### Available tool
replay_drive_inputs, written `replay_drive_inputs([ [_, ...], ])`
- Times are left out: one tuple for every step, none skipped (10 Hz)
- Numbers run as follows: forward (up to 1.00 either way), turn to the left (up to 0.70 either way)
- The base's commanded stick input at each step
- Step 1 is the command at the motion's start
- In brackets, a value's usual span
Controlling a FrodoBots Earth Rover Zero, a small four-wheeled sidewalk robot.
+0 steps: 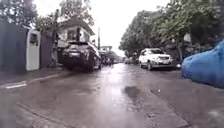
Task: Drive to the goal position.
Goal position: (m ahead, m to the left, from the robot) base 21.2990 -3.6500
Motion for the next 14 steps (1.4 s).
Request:
replay_drive_inputs([
  [1.00,0.00],
  [1.00,0.00],
  [1.00,0.00],
  [1.00,0.00],
  [1.00,0.00],
  [1.00,0.00],
  [1.00,0.00],
  [1.00,0.00],
  [1.00,0.00],
  [1.00,0.00],
  [1.00,0.00],
  [1.00,0.00],
  [1.00,0.00],
  [1.00,0.00],
])
